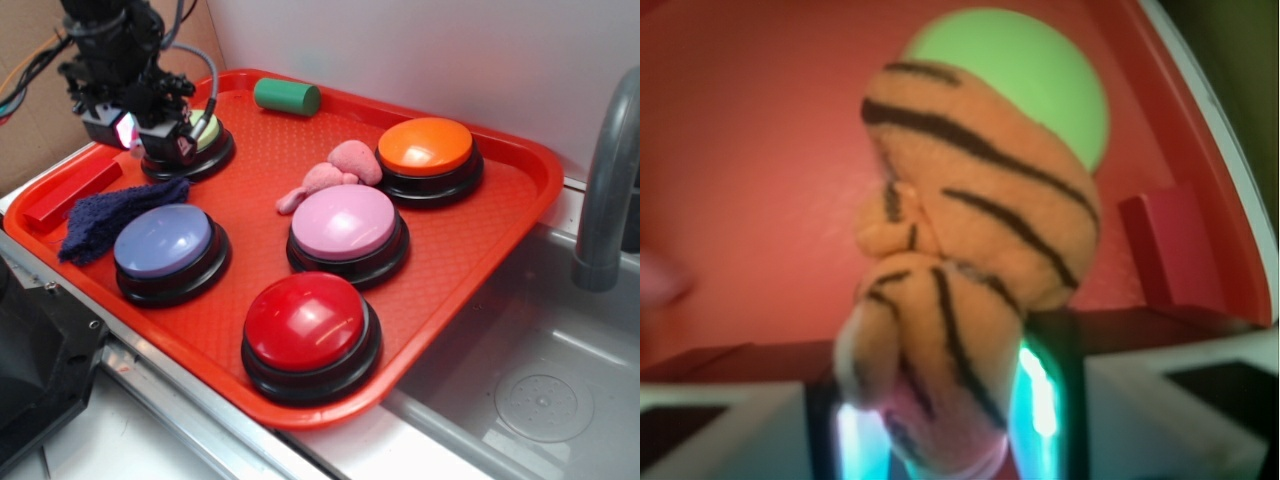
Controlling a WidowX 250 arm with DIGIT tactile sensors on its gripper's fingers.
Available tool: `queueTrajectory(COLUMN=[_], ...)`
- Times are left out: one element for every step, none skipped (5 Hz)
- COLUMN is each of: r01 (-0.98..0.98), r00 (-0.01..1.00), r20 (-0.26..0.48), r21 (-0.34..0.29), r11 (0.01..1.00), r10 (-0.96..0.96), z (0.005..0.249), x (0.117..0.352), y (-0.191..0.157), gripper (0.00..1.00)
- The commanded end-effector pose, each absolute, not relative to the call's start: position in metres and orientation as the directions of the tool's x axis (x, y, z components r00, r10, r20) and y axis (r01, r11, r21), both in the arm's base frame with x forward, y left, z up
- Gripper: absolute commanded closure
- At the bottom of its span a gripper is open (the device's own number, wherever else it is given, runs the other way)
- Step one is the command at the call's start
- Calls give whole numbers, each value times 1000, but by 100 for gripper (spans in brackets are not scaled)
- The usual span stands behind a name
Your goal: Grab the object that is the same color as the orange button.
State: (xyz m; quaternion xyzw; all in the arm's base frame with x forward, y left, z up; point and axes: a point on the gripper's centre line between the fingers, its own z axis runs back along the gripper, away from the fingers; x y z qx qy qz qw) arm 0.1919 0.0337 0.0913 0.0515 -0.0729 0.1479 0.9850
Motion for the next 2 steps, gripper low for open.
queueTrajectory(r01=[49,76], r00=[994,996], r20=[101,59], r21=[9,-81], r11=[999,994], r10=[-50,-71], z=[127,123], x=[191,186], y=[-18,-29], gripper=[100,100])
